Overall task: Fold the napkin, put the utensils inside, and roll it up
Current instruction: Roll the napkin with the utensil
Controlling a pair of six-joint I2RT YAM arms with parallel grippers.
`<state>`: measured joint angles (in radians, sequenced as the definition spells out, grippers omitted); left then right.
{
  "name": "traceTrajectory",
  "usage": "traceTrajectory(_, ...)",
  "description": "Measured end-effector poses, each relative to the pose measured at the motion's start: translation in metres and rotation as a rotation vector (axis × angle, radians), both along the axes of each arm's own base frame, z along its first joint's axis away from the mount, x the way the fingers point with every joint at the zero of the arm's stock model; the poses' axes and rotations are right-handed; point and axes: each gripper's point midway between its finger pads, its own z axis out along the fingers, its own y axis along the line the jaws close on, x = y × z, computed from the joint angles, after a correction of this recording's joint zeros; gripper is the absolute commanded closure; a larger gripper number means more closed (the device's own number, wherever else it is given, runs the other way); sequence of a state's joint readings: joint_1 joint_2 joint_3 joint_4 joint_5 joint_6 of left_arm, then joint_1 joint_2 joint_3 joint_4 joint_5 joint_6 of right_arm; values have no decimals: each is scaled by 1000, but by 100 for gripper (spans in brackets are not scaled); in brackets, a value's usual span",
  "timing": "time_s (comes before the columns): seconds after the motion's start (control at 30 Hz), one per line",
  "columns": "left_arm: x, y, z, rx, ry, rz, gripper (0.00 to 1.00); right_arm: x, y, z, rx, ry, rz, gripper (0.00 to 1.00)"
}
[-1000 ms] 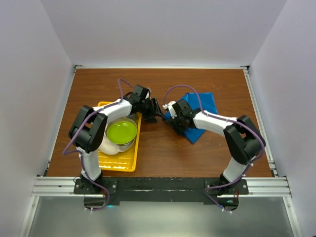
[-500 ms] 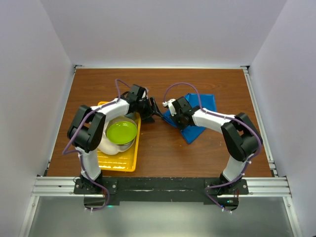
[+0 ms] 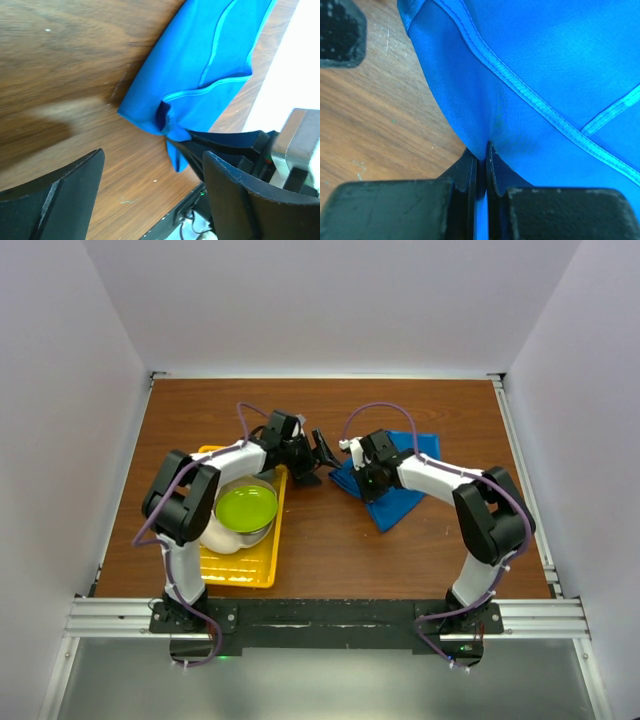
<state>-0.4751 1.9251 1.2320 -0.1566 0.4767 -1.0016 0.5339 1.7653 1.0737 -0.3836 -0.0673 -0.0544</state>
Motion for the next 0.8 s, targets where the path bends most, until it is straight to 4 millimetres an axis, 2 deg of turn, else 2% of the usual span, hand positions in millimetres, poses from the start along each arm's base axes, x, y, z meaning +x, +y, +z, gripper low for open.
traceTrajectory(0.27, -7, -17, -14, -9, 45, 19, 27, 1, -5, 11, 45, 18, -35, 100)
traceTrajectory(0.47, -11, -16, -24, 2, 66, 53, 22, -1, -4, 11, 65, 36, -52, 100)
traceTrajectory(0.8, -15, -34, -23, 1, 41, 78, 17, -5, -2, 10, 82, 56, -53, 100)
